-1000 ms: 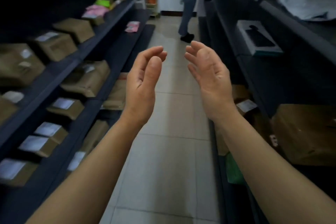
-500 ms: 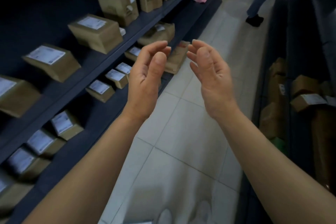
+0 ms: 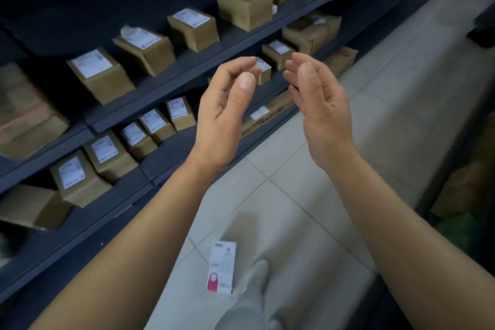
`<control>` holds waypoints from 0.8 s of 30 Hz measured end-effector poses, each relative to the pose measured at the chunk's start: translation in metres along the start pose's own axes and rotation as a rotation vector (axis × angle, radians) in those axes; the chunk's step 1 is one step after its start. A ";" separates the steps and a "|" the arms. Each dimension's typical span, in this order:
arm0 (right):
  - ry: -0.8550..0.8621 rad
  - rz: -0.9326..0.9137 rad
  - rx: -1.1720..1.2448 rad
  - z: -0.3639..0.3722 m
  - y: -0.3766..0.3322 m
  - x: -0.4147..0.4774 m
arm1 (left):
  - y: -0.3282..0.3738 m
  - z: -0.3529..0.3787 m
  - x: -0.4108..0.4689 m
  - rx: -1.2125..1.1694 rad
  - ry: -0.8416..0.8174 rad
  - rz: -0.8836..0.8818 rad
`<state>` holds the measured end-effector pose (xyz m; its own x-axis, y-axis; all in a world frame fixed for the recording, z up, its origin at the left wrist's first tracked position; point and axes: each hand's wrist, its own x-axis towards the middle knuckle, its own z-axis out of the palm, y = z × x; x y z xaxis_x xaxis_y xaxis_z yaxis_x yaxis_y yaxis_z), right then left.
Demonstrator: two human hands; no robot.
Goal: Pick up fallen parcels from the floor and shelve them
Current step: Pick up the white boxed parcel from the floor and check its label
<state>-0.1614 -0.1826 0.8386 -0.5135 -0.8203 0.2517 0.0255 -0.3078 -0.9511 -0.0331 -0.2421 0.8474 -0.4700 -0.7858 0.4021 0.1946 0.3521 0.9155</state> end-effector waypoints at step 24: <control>0.358 0.132 -0.043 0.184 0.097 -0.121 | -0.041 -0.199 -0.083 -0.059 -0.179 -0.152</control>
<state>0.0614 -0.2022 0.7485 -0.7756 -0.6288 0.0552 0.0793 -0.1839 -0.9797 0.1696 -0.2928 0.7795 -0.6418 -0.7230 0.2557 0.1578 0.2018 0.9666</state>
